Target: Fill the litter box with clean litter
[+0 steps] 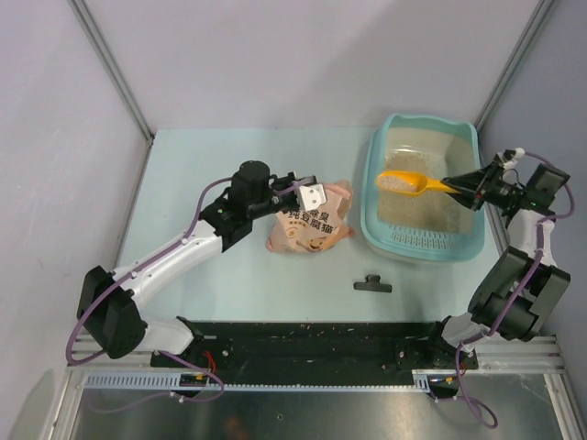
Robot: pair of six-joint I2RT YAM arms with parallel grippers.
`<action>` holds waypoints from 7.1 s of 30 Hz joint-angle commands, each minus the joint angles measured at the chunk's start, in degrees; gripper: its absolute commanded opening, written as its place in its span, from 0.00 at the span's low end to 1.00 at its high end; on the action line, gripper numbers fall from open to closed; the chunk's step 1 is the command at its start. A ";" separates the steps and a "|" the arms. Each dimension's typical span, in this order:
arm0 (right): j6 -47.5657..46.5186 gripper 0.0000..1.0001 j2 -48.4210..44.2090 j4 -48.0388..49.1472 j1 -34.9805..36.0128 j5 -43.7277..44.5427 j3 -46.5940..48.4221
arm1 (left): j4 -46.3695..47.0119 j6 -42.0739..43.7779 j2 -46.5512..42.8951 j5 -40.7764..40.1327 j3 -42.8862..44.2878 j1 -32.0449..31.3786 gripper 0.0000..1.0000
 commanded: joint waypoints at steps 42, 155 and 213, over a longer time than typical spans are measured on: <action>-20.69 0.00 -9.86 9.09 5.31 77.99 3.84 | 7.00 -1.68 -4.54 1.75 -3.01 -0.07 0.00; -62.42 0.64 -1.14 -13.29 48.30 32.08 7.89 | -2.85 -14.87 -23.71 -1.50 -9.70 11.53 0.00; -63.67 0.13 4.13 14.83 62.80 33.54 0.24 | -7.24 -17.15 -23.00 -8.89 -5.22 8.45 0.07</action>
